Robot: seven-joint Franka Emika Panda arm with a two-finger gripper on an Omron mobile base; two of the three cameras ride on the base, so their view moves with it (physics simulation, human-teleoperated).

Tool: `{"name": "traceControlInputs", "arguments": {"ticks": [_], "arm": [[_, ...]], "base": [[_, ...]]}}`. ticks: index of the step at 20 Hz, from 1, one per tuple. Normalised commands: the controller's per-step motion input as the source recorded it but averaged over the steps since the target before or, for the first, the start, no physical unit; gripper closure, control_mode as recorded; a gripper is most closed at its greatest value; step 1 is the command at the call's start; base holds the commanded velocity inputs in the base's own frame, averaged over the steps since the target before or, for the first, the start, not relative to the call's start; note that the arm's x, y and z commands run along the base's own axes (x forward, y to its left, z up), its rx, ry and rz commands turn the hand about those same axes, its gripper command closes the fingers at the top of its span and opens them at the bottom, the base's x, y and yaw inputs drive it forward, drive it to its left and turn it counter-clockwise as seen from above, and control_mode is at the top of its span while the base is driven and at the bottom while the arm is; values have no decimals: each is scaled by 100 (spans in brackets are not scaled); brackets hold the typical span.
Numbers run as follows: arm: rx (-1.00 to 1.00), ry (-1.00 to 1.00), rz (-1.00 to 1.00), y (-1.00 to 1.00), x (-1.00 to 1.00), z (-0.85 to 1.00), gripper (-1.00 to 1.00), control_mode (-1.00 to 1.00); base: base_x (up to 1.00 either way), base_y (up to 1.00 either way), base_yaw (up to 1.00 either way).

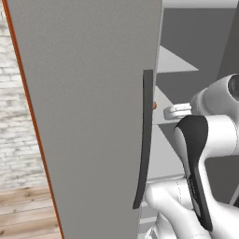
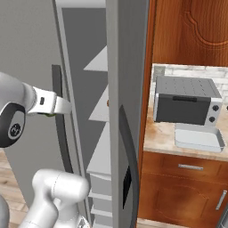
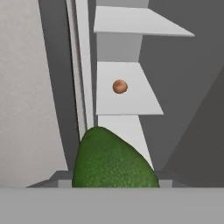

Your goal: Take the avocado and onion out of the freezer and place them in the tupperware container on the counter. Then put the tupperware containing the vegetables back in the freezer.

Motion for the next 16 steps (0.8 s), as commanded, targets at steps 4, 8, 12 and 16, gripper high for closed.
{"name": "traceControlInputs", "arguments": {"ticks": [4, 8, 12, 16], "arm": [[0, 0, 0, 0, 0, 0, 100, -100], [0, 0, 0, 0, 0, 0, 100, -100], [0, 0, 0, 0, 0, 0, 100, 100], [0, 0, 0, 0, 0, 0, 100, 100]], "base": [[0, 0, 0], [0, 0, 0], [-3, 0, 0], [-66, 0, 2]]}}
